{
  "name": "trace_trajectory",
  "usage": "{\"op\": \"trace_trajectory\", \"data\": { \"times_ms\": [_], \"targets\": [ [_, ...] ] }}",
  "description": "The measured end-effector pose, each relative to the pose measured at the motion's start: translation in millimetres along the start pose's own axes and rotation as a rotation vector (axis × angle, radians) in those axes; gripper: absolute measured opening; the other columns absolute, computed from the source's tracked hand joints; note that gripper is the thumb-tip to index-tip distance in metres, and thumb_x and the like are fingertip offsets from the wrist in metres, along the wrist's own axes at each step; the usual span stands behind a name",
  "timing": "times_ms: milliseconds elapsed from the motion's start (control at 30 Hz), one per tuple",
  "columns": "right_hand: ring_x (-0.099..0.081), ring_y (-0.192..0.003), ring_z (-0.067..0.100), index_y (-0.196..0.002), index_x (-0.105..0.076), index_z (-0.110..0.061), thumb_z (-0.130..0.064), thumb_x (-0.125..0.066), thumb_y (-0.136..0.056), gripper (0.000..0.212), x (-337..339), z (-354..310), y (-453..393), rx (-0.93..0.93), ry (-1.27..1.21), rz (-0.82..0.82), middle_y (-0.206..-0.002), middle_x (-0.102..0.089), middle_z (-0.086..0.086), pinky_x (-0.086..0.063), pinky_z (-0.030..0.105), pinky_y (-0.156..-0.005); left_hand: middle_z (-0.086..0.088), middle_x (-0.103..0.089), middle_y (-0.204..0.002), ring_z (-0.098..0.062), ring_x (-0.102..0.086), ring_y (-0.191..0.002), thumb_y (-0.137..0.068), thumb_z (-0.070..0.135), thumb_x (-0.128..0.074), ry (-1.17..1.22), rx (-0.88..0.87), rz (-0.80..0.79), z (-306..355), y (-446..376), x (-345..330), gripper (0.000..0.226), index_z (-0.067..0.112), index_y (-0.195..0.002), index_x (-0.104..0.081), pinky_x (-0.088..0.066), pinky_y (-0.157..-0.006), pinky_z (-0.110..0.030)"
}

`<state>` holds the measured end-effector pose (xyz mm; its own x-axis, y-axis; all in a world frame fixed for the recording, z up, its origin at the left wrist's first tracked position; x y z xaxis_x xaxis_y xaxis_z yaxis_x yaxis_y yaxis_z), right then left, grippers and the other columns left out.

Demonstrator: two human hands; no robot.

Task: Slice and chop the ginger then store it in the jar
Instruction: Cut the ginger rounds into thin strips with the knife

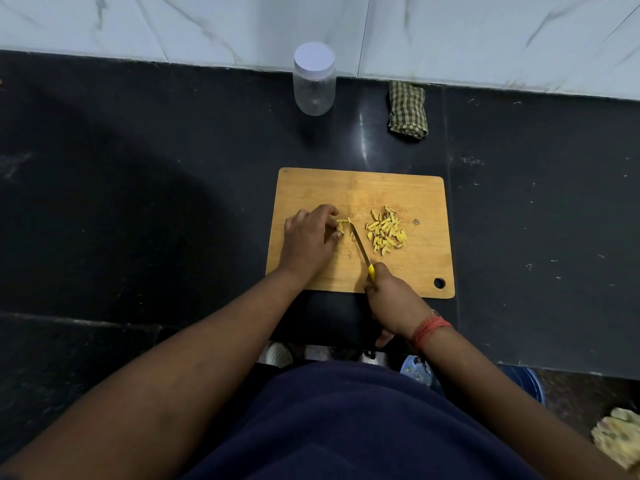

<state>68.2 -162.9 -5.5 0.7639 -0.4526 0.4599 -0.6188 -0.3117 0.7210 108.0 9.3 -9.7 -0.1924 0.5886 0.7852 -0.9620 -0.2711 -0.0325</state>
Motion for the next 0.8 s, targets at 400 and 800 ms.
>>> {"op": "trace_trajectory", "data": {
  "times_ms": [400, 800],
  "targets": [
    [-0.063, -0.048, 0.036, -0.148, -0.022, -0.022, -0.009, -0.028, -0.1, 0.05, -6, -20, -9, -0.012, 0.017, -0.062, -0.099, -0.054, 0.024, -0.057, 0.054, -0.049, 0.015, -0.061, -0.095, -0.009, -0.055, -0.092, -0.085, 0.021, -0.073, 0.142, 0.058, 0.057, -11, -2, 2, 0.039, 0.023, -0.12, -0.057, -0.032, -0.098, -0.031],
    [-0.058, -0.049, 0.034, -0.141, -0.028, -0.018, -0.002, -0.028, -0.099, 0.045, -6, -21, -16, -0.003, 0.059, -0.049, -0.083, -0.042, 0.011, -0.049, 0.038, -0.032, 0.016, -0.057, -0.091, -0.009, -0.053, -0.092, -0.086, 0.017, -0.067, 0.119, 0.123, 0.07, -9, -8, 1, 0.039, 0.024, -0.122, -0.056, -0.034, -0.098, -0.034]
  ]
}}
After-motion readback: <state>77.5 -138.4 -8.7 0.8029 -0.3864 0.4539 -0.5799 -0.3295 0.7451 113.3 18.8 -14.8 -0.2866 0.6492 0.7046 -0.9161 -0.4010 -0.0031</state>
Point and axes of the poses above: each hand's wrist, its own y-axis away from the middle knuckle, its own x-axis out of the back of the hand, z = x × y, the point moved 9 cm from there along -y, towards the middle knuckle
